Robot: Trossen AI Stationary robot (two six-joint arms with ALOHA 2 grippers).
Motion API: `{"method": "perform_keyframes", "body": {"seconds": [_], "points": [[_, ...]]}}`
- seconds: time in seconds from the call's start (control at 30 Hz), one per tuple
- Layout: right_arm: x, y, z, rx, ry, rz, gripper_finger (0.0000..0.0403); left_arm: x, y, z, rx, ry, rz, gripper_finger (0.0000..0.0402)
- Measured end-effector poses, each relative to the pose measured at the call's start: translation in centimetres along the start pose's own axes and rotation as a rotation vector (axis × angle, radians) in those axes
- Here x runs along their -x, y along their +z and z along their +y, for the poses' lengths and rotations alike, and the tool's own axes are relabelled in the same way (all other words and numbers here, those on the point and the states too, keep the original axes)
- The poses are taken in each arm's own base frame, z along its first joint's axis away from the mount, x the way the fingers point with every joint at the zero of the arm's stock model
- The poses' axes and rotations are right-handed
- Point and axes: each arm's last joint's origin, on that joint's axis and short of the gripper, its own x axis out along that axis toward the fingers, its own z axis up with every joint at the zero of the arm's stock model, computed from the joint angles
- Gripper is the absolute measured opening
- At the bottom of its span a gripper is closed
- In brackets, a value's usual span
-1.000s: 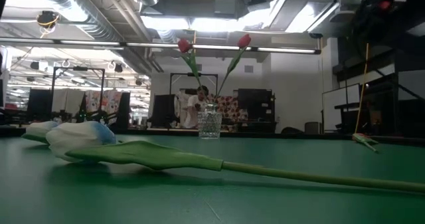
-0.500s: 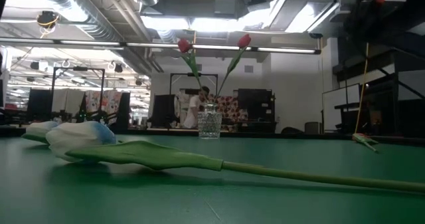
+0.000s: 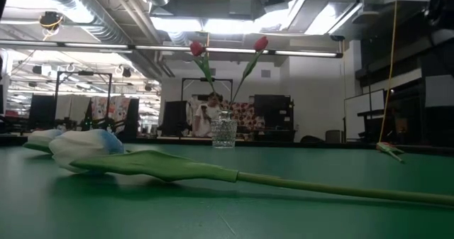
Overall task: Sort flowers into vase by color
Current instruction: Put the top white flower into the bottom right transparent vase
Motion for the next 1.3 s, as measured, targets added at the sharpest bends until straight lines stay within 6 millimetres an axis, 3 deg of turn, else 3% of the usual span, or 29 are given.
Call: {"method": "perform_keyframes", "body": {"seconds": [0.23,0.43,0.73,1.03,1.3], "points": [[-0.2,-0.7,0.9,-0.112,0.019,0.122,0.0,0.0,0.0,0.1,0.041,0.023,-0.008,0.0205],[2.4,-0.9,1.9,-0.142,0.19,0.214,0.0,0.0,0.0,0.1,0.048,0.037,-0.011,0.0205],[5.9,-1.5,2.6,-0.056,0.332,0.094,0.0,0.0,-0.1,0.3,0.06,0.07,-0.005,0.0205],[5.8,-3.9,2.0,0.052,0.33,0.075,0.0,0.0,-0.2,0.3,0.055,0.072,0.0,0.0205],[5.7,-4.3,1.9,0.049,0.329,0.073,0.0,0.0,-0.2,0.3,0.054,0.072,0.001,0.0205]]}}
